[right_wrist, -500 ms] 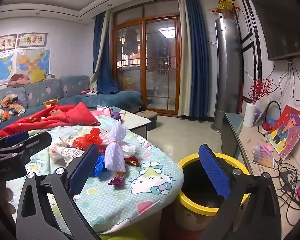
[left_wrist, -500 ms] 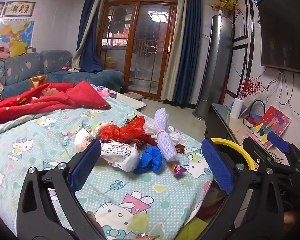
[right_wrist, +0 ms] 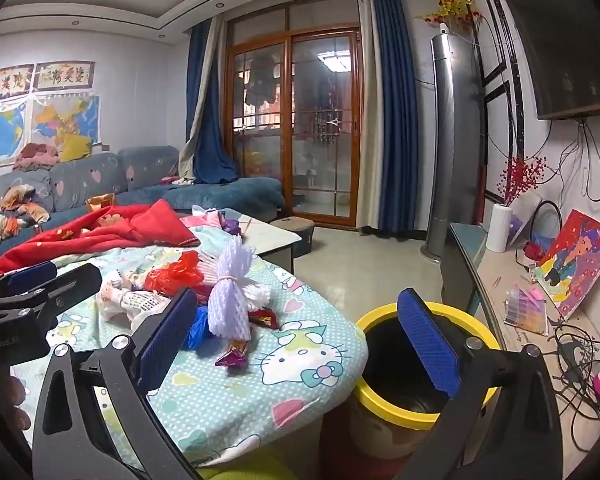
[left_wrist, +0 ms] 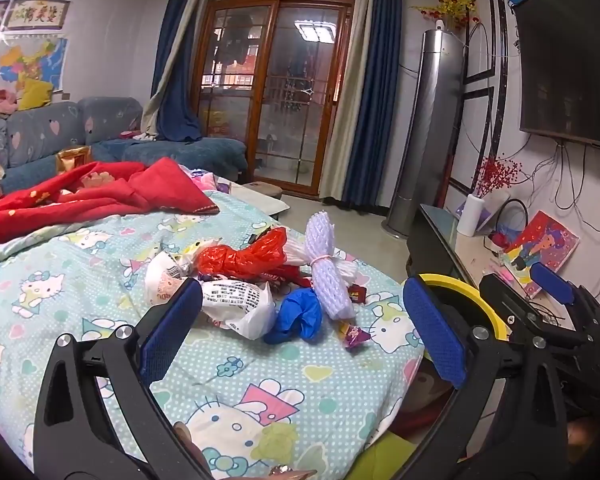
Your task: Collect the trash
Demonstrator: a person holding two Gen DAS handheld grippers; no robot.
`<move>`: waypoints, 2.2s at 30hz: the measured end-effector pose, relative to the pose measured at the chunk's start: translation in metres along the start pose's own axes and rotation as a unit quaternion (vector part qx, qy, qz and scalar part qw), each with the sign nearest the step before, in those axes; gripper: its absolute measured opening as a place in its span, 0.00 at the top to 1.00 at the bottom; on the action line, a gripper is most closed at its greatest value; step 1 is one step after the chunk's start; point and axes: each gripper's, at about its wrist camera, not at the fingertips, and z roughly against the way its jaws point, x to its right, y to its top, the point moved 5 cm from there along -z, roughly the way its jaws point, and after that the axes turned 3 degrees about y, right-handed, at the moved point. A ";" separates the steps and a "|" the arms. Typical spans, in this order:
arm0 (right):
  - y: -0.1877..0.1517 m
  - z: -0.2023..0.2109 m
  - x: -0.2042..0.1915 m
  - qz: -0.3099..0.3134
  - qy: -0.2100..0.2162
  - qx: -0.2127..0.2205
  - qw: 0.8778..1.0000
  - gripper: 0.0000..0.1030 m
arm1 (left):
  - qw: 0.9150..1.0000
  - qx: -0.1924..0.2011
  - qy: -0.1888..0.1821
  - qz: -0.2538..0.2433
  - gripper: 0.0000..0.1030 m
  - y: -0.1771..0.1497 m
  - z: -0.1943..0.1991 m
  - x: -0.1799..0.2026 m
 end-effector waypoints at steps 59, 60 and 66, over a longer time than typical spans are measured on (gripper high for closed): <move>-0.007 -0.010 -0.009 0.014 0.013 -0.022 1.000 0.06 | 1.000 -0.008 0.002 0.023 0.10 -0.012 0.000 -0.006; -0.008 -0.012 -0.012 0.017 0.019 -0.025 0.999 0.06 | 1.000 -0.009 0.003 0.028 0.10 -0.012 0.000 -0.010; -0.005 -0.023 -0.029 0.035 0.046 -0.030 0.998 0.06 | 0.999 -0.003 0.017 0.052 0.10 -0.008 0.000 -0.032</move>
